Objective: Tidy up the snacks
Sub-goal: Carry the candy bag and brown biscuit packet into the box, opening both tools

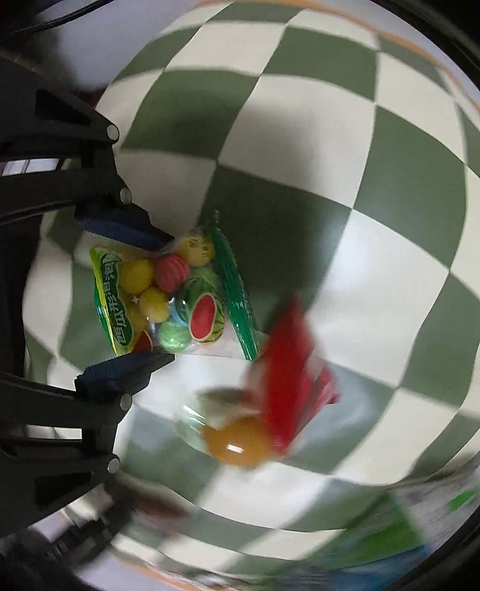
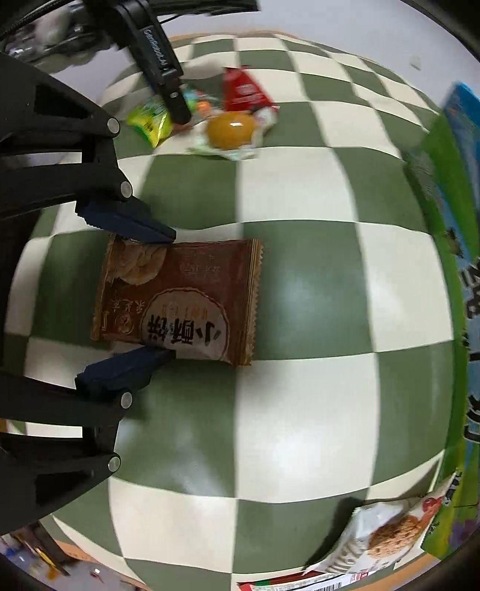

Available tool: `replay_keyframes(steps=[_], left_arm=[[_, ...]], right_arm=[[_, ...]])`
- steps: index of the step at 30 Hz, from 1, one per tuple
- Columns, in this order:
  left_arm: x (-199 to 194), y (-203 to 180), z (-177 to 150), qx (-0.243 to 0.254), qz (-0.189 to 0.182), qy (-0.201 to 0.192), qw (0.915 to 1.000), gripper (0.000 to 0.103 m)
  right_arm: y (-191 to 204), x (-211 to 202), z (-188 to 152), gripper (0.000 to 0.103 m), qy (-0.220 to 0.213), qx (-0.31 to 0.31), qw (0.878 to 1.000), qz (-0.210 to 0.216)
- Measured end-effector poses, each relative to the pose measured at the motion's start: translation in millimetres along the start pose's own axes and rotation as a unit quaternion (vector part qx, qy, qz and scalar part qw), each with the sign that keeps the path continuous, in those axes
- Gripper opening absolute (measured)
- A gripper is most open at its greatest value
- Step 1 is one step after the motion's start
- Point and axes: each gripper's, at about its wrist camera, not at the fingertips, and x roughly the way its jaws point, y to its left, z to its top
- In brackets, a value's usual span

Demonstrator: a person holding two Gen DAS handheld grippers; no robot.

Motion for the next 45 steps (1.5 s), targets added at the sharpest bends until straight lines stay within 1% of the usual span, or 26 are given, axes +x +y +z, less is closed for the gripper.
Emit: replay_keyframes(steps=[2, 5, 12, 17, 18, 20, 22, 23, 24, 27, 31, 34, 37, 39, 41, 44, 45], left_arm=[[2, -1, -10, 0.024, 0.015, 0.003, 0.9996, 0.051], [8, 3, -13, 0.018, 0.011, 0.008, 0.9997, 0.052], [18, 21, -9, -0.053, -0.025, 0.015, 0.9982, 0.054], [20, 41, -12, -0.063, -0.031, 0.012, 0.9975, 0.054], [20, 41, -13, -0.063, -0.029, 0.009, 0.9976, 0.054], [18, 39, -16, -0.056, -0.017, 0.001, 0.9983, 0.051], [14, 15, -22, -0.041, -0.004, -0.006, 0.9991, 0.050], [12, 12, -24, -0.034, -0.003, -0.007, 0.9994, 0.050], [11, 10, -27, -0.030, -0.004, -0.005, 0.9995, 0.050], [4, 1, -37, -0.013, -0.015, 0.004, 0.9998, 0.050], [-18, -24, -50, 0.027, -0.026, -0.005, 0.9993, 0.050], [-41, -48, -49, 0.059, -0.041, -0.022, 0.9972, 0.050], [-73, -80, -42, 0.092, -0.066, -0.047, 0.9925, 0.050], [-98, -104, -34, 0.113, -0.087, -0.064, 0.9876, 0.050], [-125, -123, -17, 0.130, -0.109, -0.079, 0.9823, 0.050], [-170, -169, 21, 0.166, -0.137, -0.113, 0.9701, 0.050], [-179, -182, 28, 0.173, -0.142, -0.120, 0.9673, 0.050]], right_arm=[[0, 0, -11, 0.059, 0.009, -0.020, 1.000, -0.007], [1, 2, -23, 0.059, 0.015, -0.039, 0.999, -0.014], [-8, 11, -22, 0.062, 0.016, 0.014, 1.000, 0.013], [-10, 15, -18, 0.062, 0.011, 0.027, 1.000, 0.008], [-9, 16, -18, 0.062, 0.010, 0.027, 1.000, 0.005], [-6, 18, -17, 0.062, 0.010, 0.027, 1.000, -0.001], [-5, 20, -17, 0.060, 0.007, 0.032, 0.999, -0.003], [-3, 21, -17, 0.060, 0.004, 0.034, 0.999, -0.006], [-10, 15, -13, 0.060, 0.001, 0.032, 0.999, -0.006], [-14, 7, -21, 0.060, -0.009, 0.021, 1.000, -0.002], [-20, -8, -36, 0.060, -0.024, 0.020, 0.999, 0.025], [-32, -32, -34, 0.060, -0.040, 0.021, 0.998, 0.047], [-40, -65, -28, 0.060, -0.068, 0.016, 0.995, 0.067], [-44, -94, -19, 0.060, -0.090, 0.012, 0.993, 0.077], [-47, -124, -9, 0.060, -0.113, 0.009, 0.990, 0.087], [-60, -169, 14, 0.060, -0.153, 0.002, 0.984, 0.093], [-65, -184, 24, 0.060, -0.165, 0.001, 0.982, 0.093]])
